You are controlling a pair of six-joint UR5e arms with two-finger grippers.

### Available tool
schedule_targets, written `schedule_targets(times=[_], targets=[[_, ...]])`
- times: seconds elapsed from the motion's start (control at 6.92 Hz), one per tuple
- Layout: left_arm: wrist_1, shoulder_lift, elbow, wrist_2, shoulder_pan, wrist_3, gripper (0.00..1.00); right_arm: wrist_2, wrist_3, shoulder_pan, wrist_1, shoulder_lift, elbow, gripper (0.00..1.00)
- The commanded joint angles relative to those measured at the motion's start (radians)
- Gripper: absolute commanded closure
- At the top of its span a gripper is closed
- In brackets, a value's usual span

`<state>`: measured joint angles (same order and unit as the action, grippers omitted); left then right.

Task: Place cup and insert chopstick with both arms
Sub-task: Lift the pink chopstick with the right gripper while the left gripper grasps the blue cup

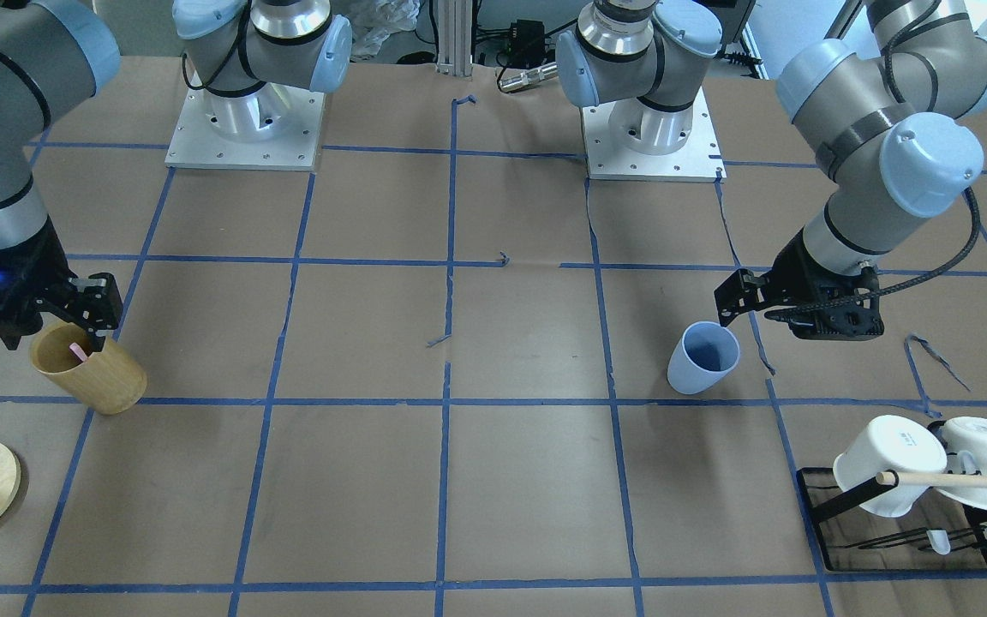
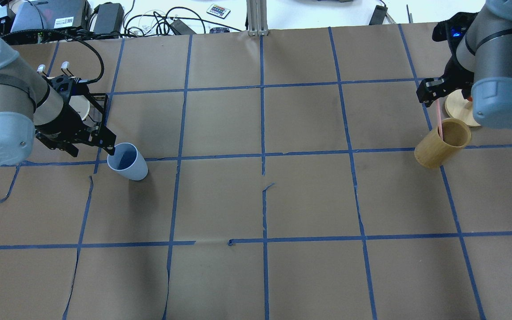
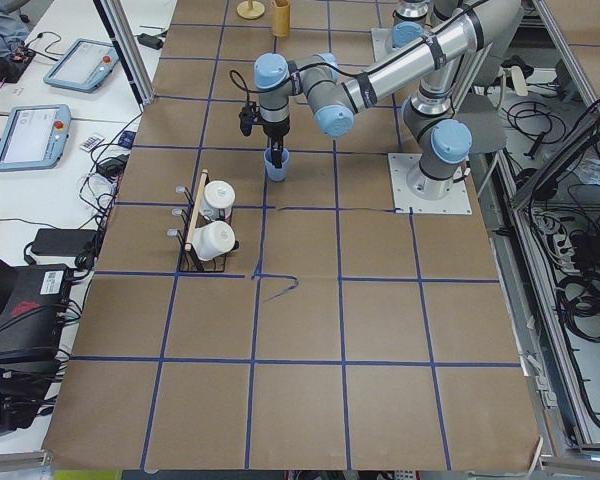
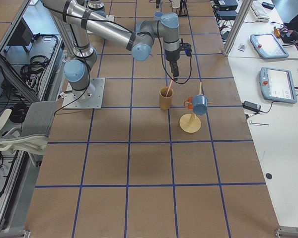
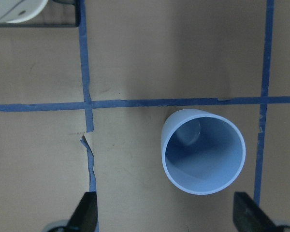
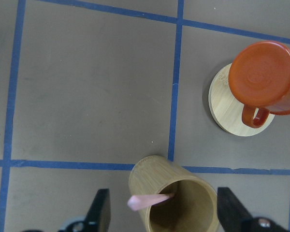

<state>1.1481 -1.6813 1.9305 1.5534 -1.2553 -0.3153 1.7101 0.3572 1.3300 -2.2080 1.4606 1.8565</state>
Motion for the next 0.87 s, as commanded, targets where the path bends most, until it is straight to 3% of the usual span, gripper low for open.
schedule_targets(times=[0.0,0.14,0.43,0.58,0.72], targets=[[-0.063,-0.029,0.034,-0.001,0.001,0.012,0.03,-0.003,0.002,-0.005,-0.064,-0.011,0.03,0.27],[-0.077,-0.029,0.051,-0.001,0.001,0.013,0.06,-0.004,0.002,-0.005,-0.062,-0.009,0.03,0.34],[-0.135,-0.066,0.064,-0.001,0.001,0.015,0.33,-0.065,-0.003,-0.005,-0.062,-0.003,0.024,0.53],[-0.14,-0.075,0.062,-0.001,0.001,0.015,0.62,-0.067,-0.001,-0.005,-0.062,-0.003,0.023,0.76],[-0.139,-0.087,0.068,-0.006,0.001,0.021,0.92,-0.066,0.003,-0.005,-0.062,-0.003,0.021,0.88]])
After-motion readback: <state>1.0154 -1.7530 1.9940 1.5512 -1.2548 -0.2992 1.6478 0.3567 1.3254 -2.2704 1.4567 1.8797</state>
